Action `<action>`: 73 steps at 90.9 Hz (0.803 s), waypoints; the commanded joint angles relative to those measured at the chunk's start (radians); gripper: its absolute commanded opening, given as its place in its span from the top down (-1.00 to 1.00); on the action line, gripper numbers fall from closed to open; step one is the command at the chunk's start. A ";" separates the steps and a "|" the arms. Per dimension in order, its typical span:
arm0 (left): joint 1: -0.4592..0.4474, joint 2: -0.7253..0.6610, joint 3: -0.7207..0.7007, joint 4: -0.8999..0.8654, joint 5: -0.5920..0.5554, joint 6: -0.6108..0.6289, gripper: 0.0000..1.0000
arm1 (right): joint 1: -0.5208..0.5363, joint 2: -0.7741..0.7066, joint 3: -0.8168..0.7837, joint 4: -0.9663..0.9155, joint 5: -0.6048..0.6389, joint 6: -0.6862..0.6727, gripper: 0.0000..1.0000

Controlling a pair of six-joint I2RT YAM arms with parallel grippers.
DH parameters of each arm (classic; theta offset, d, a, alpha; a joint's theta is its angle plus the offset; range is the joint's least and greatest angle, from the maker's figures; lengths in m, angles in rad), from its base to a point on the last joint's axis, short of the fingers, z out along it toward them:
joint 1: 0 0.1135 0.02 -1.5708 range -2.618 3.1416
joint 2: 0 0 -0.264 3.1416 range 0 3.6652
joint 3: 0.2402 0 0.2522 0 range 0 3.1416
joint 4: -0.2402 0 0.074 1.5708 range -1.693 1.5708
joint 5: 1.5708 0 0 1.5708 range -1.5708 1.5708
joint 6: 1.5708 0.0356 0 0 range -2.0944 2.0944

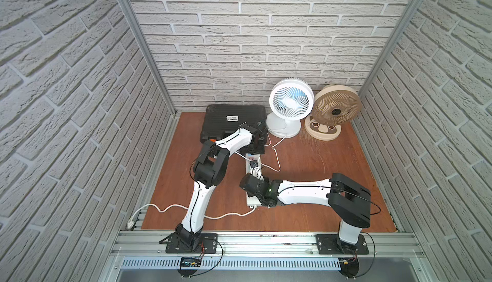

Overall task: Unplug the desk fan from the power strip
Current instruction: Remove the plug from the socket.

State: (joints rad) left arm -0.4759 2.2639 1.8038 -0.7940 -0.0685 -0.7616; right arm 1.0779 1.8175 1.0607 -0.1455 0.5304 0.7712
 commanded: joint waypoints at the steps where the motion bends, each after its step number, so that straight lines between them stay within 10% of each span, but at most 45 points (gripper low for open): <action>1: 0.018 0.111 -0.055 -0.061 -0.023 -0.008 1.00 | -0.026 -0.042 -0.060 0.081 -0.071 0.031 0.95; 73: 0.014 0.106 -0.058 -0.055 -0.018 -0.009 1.00 | 0.035 0.057 0.121 -0.136 0.046 0.026 0.95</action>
State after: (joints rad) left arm -0.4759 2.2639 1.8038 -0.7937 -0.0681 -0.7597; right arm 1.0840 1.8400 1.1206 -0.2226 0.5182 0.8009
